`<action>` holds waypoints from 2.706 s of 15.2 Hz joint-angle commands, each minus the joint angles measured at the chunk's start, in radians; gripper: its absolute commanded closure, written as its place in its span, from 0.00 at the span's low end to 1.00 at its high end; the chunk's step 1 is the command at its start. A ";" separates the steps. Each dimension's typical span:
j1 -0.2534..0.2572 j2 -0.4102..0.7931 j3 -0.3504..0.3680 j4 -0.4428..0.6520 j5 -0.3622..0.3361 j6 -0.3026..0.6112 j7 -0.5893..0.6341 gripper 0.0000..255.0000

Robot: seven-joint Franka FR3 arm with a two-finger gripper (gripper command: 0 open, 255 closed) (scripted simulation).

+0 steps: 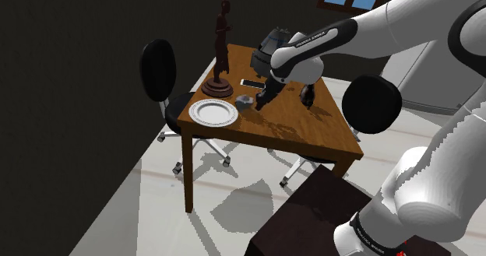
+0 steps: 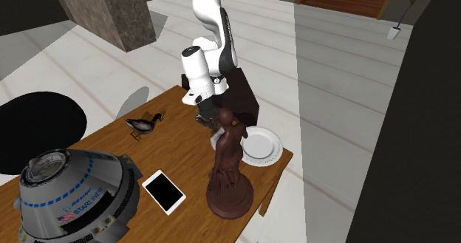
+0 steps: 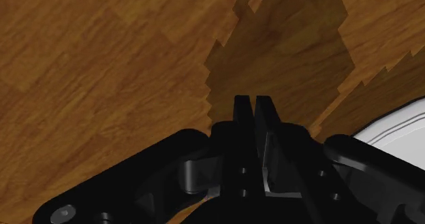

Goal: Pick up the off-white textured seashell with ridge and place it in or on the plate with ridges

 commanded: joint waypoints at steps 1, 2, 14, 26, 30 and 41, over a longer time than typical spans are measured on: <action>0.000 0.000 0.000 0.000 0.000 0.000 0.000 1.00; 0.000 0.000 0.000 0.000 0.000 0.000 0.000 1.00; -0.084 0.140 -0.039 0.266 0.393 -0.302 -0.137 0.00; -0.074 0.191 -0.020 0.267 0.440 -0.256 -0.164 0.00; -0.075 0.190 -0.020 0.268 0.438 -0.258 -0.162 1.00; -0.071 0.160 -0.027 0.281 0.404 -0.286 -0.123 1.00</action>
